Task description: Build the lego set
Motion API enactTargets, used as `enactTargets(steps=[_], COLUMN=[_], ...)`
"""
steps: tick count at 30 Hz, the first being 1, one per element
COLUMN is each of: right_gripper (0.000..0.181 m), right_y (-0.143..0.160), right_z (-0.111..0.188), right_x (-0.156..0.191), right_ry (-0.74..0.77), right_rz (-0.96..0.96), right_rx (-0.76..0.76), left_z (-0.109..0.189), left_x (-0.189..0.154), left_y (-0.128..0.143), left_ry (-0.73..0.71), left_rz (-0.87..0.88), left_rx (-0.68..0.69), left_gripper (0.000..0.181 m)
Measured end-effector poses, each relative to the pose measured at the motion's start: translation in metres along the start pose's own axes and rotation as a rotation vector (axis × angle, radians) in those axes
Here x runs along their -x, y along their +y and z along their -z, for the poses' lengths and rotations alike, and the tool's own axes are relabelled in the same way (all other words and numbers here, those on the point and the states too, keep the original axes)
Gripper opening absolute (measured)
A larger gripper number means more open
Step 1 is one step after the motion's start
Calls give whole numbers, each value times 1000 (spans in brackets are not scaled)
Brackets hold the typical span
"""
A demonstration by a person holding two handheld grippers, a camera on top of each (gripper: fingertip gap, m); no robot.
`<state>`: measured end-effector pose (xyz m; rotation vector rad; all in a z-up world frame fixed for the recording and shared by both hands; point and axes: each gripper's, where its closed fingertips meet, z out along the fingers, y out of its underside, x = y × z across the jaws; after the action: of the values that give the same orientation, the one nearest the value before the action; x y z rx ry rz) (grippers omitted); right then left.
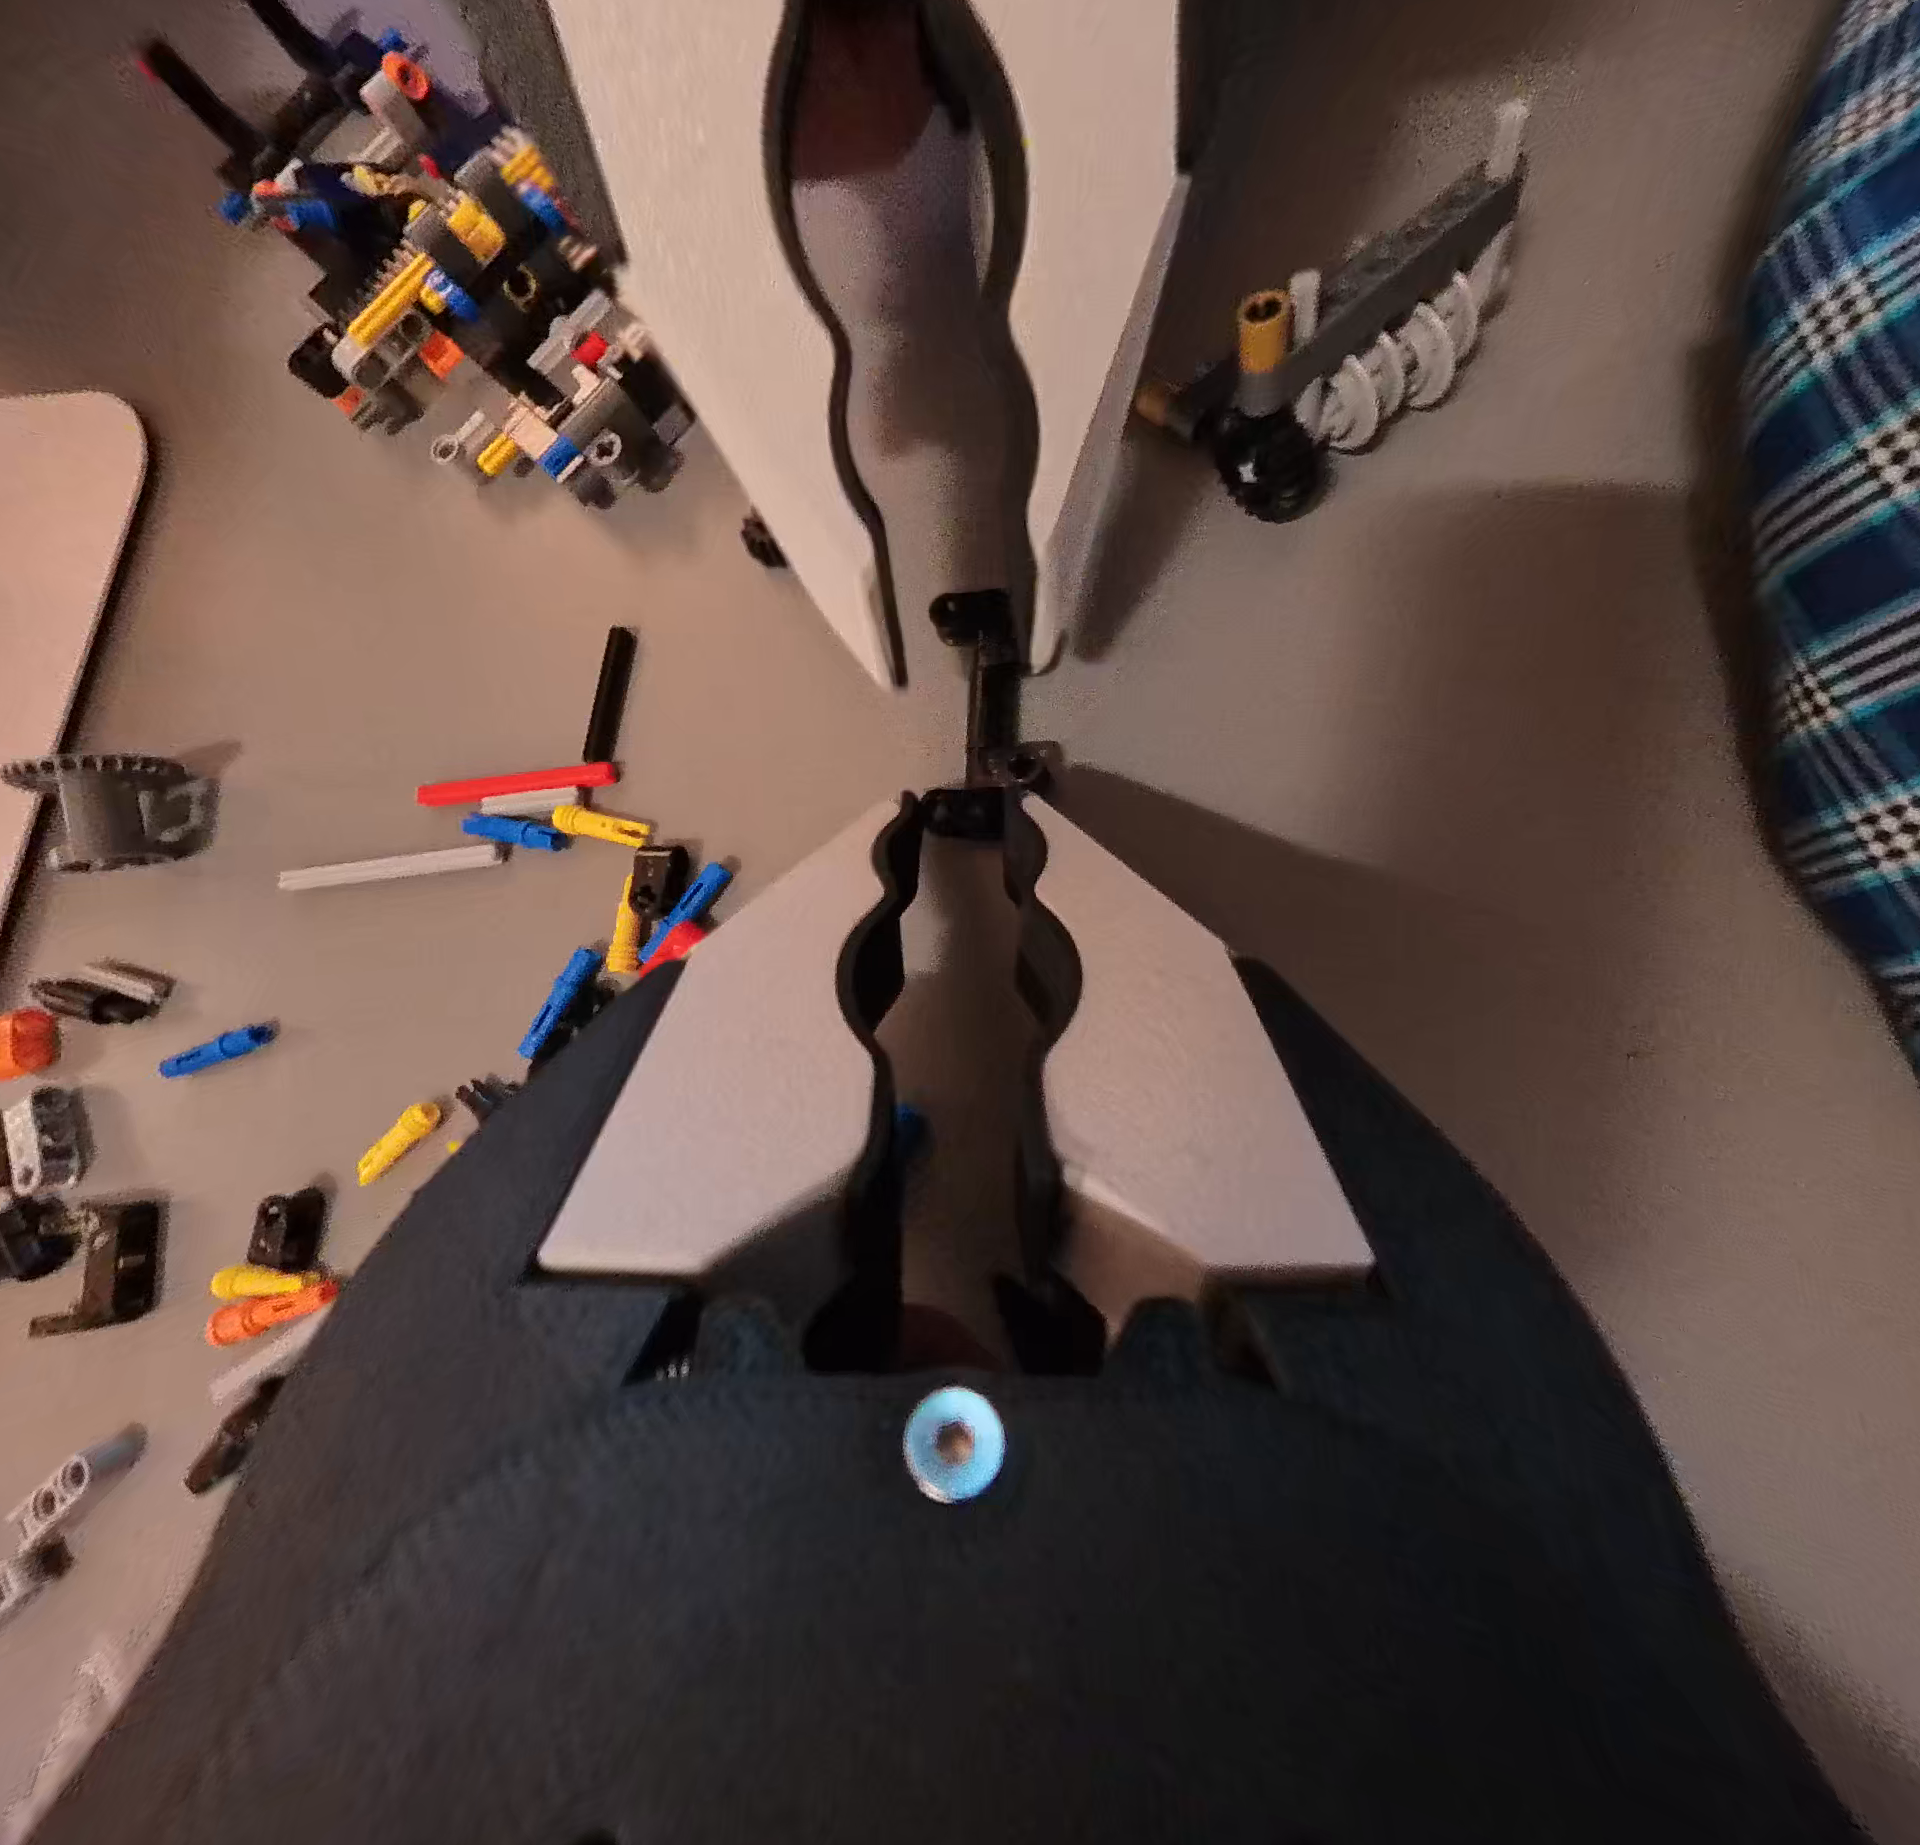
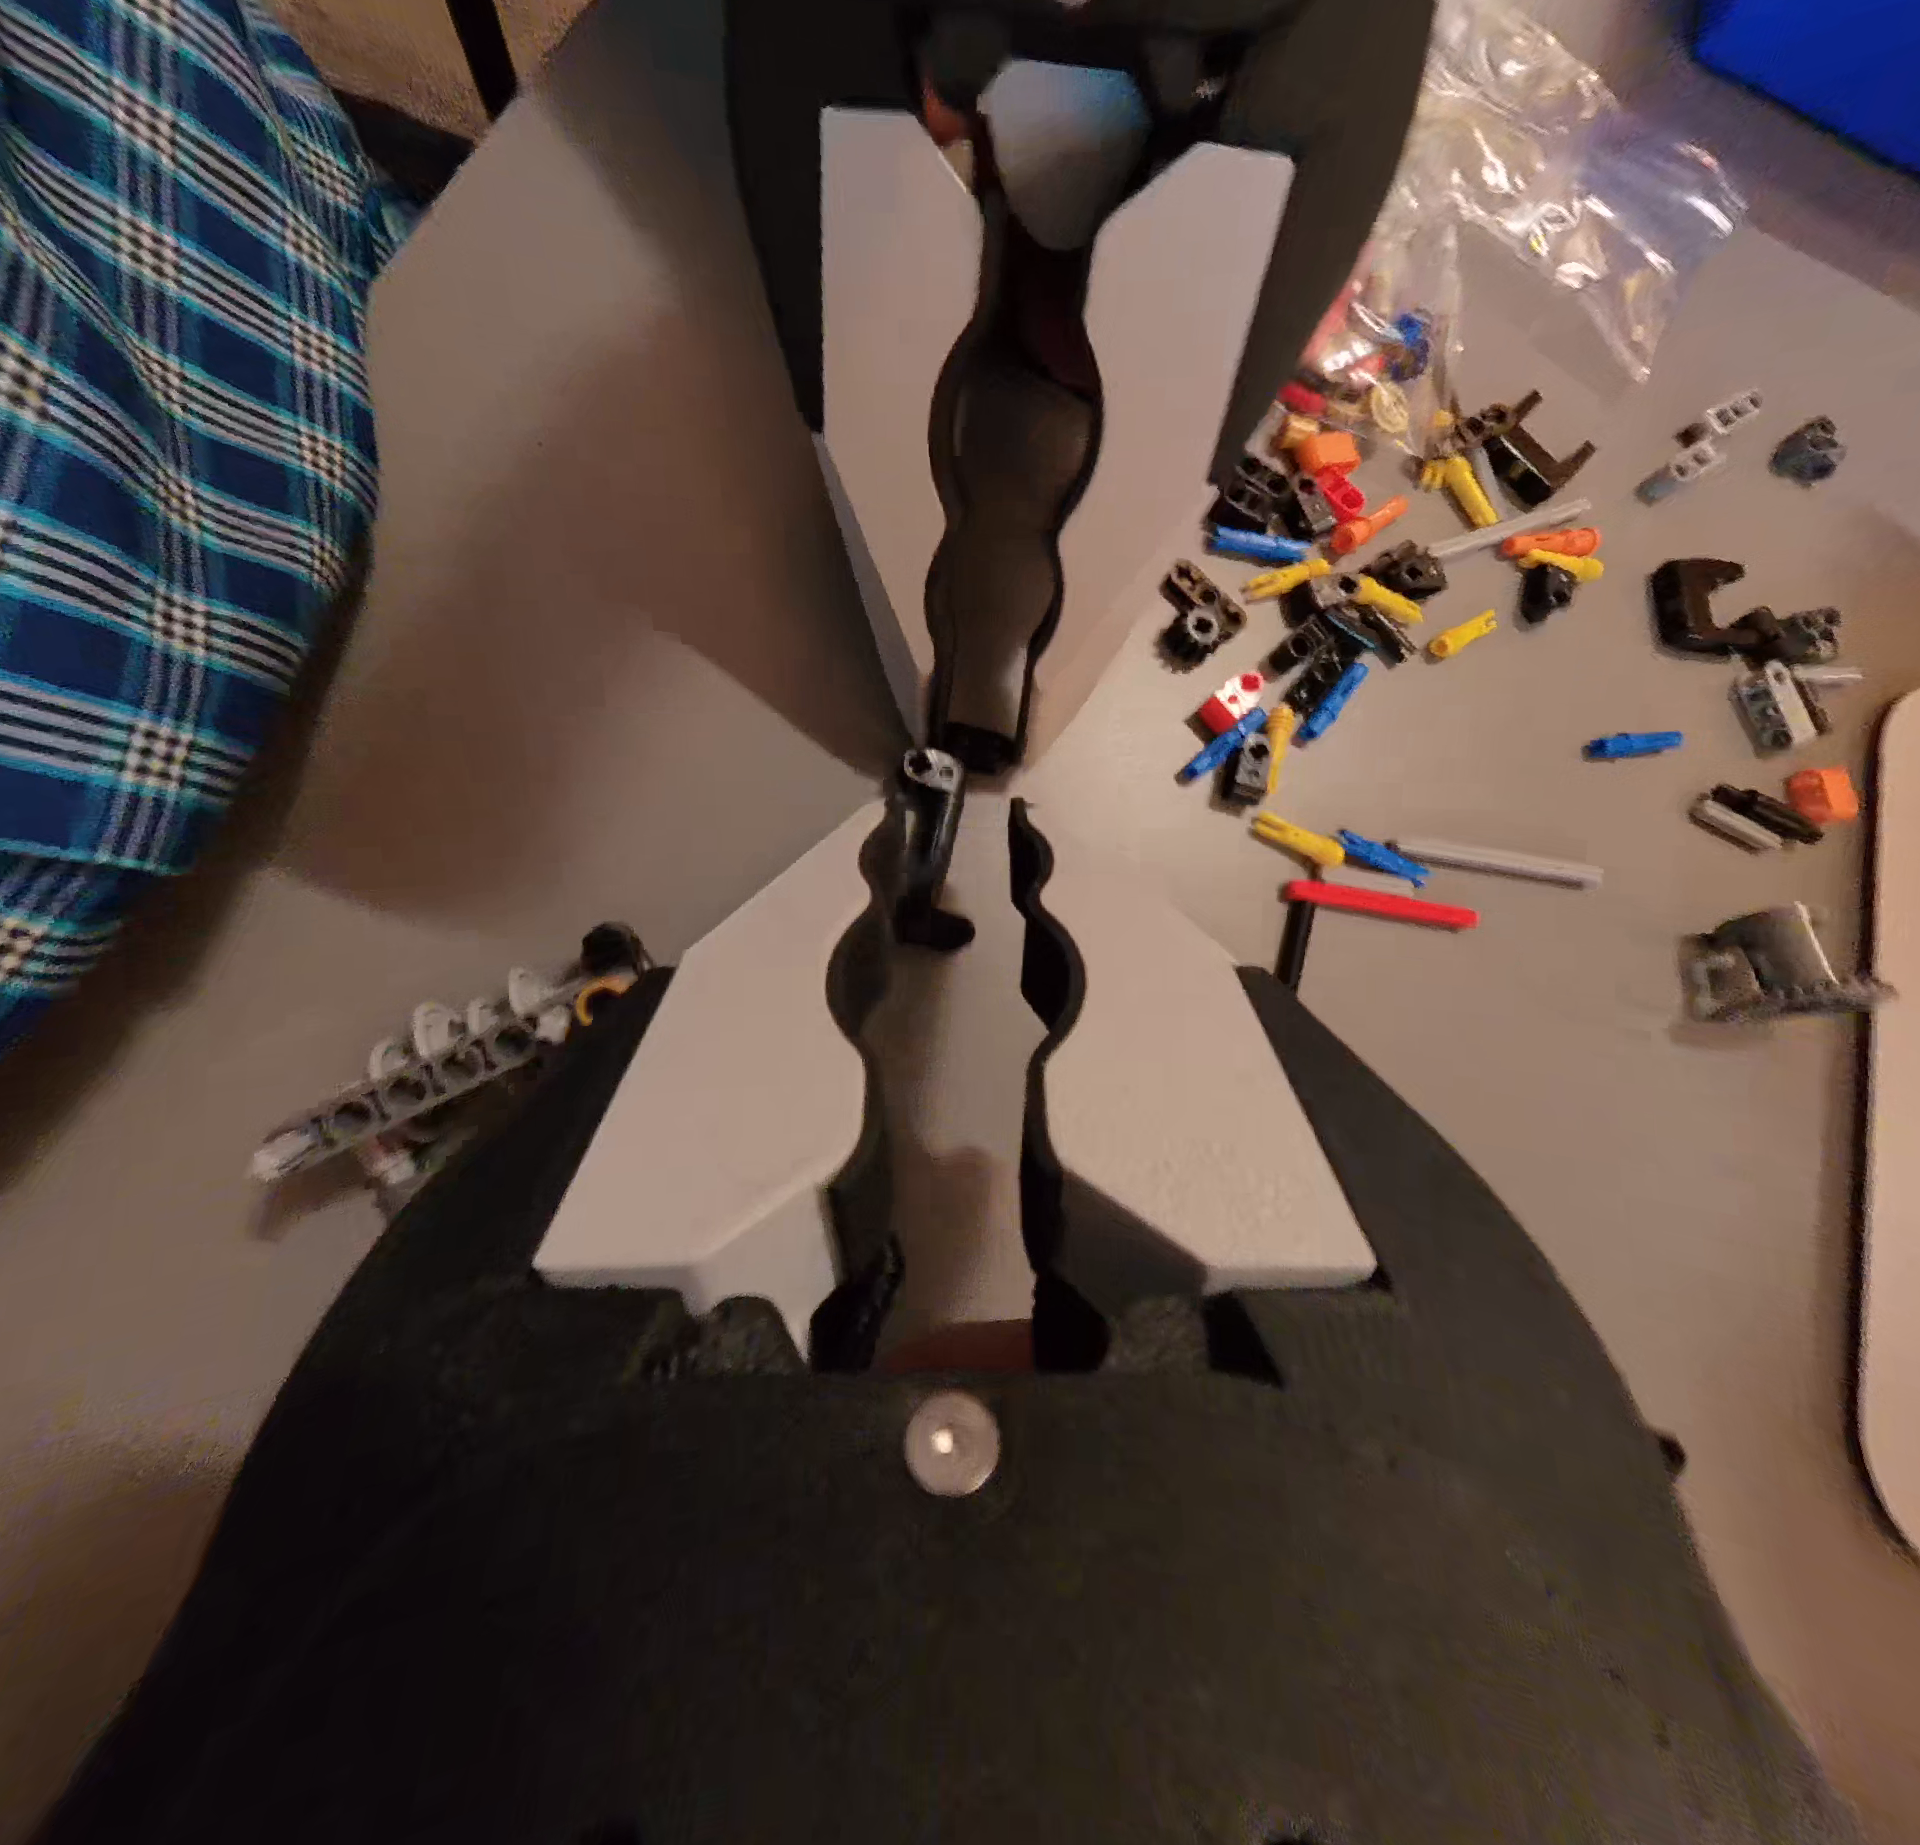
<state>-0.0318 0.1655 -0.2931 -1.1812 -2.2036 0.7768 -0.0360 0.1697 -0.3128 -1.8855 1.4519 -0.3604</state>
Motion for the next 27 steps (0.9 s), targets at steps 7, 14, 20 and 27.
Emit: enactTargets(steps=[7,14,20,27], right_gripper=[17,17,5,4], right_y=[14,15,14,1], right_z=[4,-13,-16,1], right_x=[2,6,5,-5], right_ry=[45,25,23,123], right_rz=[-52,-39,-30,-2], right_rx=[58,108,110,65], left_z=[4,10,14,26], left_x=[-4,-8,-10,1], left_y=[-4,0,-1,-13], left_ry=[-39,-78,-103,-120], left_rz=[78,121,148,280], left_rx=[-39,-36,-51,-153], left_gripper=[21,25,27,32])
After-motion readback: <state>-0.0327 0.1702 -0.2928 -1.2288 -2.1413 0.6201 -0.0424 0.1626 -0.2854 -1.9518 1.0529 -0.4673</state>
